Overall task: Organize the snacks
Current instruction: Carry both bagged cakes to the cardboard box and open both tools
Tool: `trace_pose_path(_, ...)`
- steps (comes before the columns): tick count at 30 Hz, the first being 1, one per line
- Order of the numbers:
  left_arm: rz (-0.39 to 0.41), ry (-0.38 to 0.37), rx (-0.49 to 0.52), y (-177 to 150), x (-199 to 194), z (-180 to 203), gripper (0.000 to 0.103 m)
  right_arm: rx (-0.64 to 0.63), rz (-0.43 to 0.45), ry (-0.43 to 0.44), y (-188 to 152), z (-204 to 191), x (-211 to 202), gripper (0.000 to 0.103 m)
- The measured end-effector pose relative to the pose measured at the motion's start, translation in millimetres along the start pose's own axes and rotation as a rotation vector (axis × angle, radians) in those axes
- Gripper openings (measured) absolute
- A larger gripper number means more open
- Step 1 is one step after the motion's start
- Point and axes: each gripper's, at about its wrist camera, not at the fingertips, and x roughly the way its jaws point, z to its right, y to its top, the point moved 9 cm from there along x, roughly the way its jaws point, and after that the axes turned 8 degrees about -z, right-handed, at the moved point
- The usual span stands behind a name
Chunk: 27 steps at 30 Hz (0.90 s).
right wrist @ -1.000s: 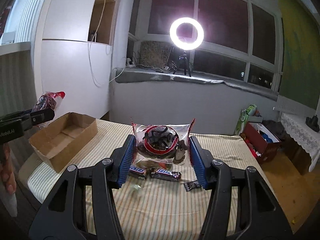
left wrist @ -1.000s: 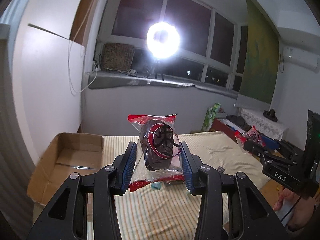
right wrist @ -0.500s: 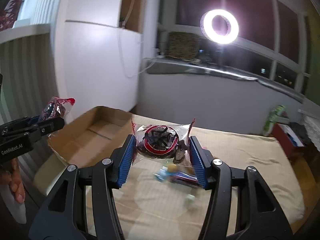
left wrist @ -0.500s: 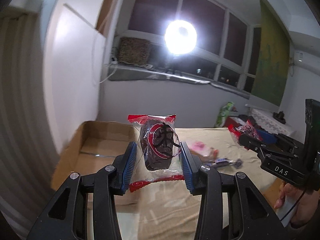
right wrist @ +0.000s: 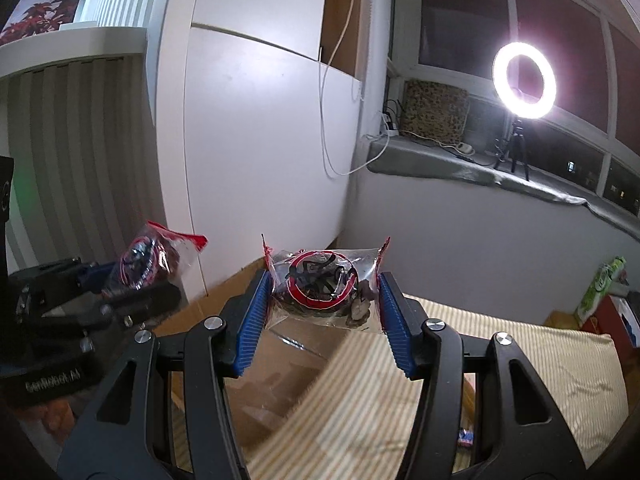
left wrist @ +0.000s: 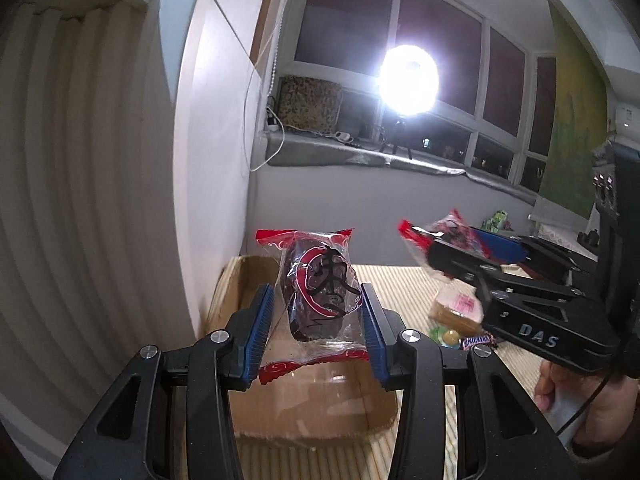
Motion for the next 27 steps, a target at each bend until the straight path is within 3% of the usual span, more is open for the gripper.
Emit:
trace_pose_path(14,-0.093,-0.008,-0.06,-21.5,40.2,-23.7,0.041,-0.032,-0.091,0.096,7.4,-15.4,80.8,0.056)
trace_pose_path(24,-0.175,-0.026,-0.104,-47.5,61.2,-28.5,0.041,-0.024,-0.151,0.133,-9.6,-16.5,117.9,0.056)
trace_pose_path(27,-0.191,-0.019,-0.101,-49.1,69.0,-25.7,0.042,-0.026,-0.203,0.152,-16.1,-15.7,134.3,0.065)
